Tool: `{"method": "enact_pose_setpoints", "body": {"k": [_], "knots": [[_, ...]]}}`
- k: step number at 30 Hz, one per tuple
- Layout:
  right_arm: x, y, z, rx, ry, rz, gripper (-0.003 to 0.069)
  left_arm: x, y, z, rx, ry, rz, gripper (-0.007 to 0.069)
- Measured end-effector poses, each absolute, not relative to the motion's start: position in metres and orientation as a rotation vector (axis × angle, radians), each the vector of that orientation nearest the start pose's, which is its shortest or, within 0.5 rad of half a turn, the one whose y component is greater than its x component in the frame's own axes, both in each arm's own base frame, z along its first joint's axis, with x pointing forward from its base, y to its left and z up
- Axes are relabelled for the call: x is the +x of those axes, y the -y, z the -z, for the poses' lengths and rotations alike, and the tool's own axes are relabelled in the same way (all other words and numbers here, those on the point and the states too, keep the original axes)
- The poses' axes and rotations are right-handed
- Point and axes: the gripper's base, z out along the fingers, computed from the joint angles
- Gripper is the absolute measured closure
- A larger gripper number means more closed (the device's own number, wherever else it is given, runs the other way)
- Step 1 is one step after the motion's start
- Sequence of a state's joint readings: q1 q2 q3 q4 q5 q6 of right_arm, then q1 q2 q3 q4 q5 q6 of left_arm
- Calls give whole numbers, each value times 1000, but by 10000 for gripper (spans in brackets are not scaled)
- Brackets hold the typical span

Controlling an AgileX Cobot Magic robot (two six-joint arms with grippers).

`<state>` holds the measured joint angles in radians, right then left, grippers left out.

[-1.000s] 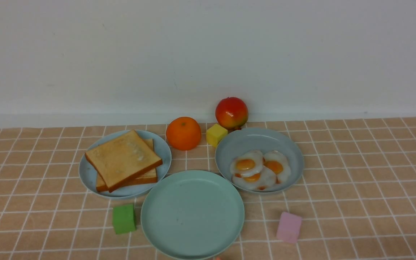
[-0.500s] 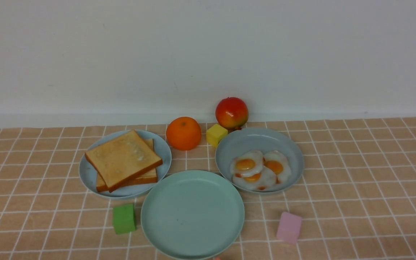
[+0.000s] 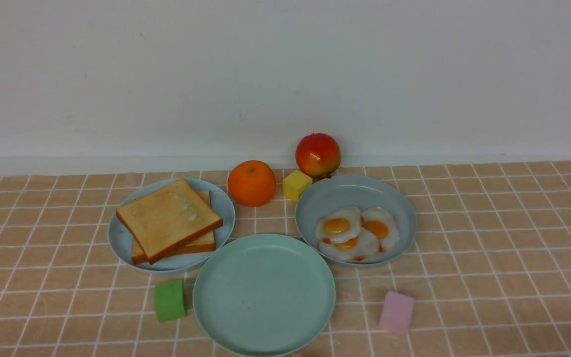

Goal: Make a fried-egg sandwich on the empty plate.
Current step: Use the left arm to grab a slice of bread

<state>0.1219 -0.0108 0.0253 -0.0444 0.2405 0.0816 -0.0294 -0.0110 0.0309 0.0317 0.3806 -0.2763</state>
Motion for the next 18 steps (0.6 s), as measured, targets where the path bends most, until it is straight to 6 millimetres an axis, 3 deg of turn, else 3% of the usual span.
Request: {"method": "enact_pose_setpoints", "body": {"k": [13, 18], "knots": [[54, -7, -220, 61, -1336, -297, 419, 57, 2, -202, -164, -1518, 218, 469], [51, -7, -229, 91, -1236, -361, 419, 57, 2, -205, -160, -1486, 221, 468]]}}
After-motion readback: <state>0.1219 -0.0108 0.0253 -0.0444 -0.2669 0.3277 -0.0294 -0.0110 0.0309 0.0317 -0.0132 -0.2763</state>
